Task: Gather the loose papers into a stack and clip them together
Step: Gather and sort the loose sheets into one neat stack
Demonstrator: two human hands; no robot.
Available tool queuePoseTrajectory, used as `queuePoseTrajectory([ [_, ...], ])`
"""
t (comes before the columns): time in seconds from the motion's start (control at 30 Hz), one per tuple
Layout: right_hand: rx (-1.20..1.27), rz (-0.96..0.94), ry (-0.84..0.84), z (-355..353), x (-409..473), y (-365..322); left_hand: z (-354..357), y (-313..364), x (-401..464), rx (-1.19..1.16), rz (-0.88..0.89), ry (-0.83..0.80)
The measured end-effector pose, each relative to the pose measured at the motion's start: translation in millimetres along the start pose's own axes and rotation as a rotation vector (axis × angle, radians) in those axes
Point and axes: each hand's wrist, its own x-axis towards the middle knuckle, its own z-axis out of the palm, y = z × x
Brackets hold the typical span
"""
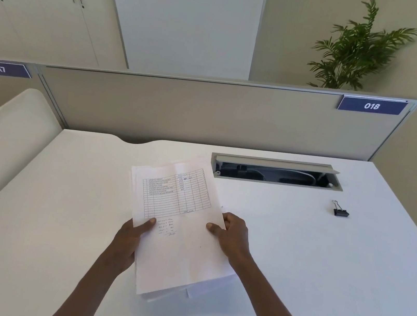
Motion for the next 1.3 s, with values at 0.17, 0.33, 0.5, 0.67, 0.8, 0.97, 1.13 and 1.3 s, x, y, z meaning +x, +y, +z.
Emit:
queuePoseTrajectory([
  [0.17, 0.045, 0.046, -0.037, 3.6, 8.0, 7.2, -10.3, -5.1, 6.7, 0.010, -0.006, 0.034],
  [0.33, -0.096, 0.025, 0.091, -3.9, 18.0, 31.6, -22.1, -8.3, 7.8, 0.001, 0.026, 0.079],
  [0.5, -0.573, 0.061, 0.131, -10.1, 16.8, 65.2, -31.4, -9.0, 5.5, -0.008, 0.039, 0.111],
  [0.67, -0.893, 0.060, 0.180, -11.4, 4.1, 79.4, -38.1, -12.1, 5.4, -0.003, 0.044, 0.137],
  [0.8, -0.943, 0.056, 0.199, -8.2, 4.0, 78.9, -42.8, -14.5, 6.5, 0.006, 0.056, 0.179],
  [0.97, -0.869, 0.173, 0.184, -10.8, 3.9, 77.9, -46.5, -19.4, 6.3, 0.027, 0.086, 0.248],
  [1.13, -0.679, 0.304, 0.156, -24.3, 7.5, 78.1, -54.1, -22.9, 10.1, 0.083, 0.112, 0.344],
  [1.3, -0.500, 0.323, 0.249, -33.9, 8.9, 81.3, -57.7, -18.4, 13.0, 0.127, 0.128, 0.385],
])
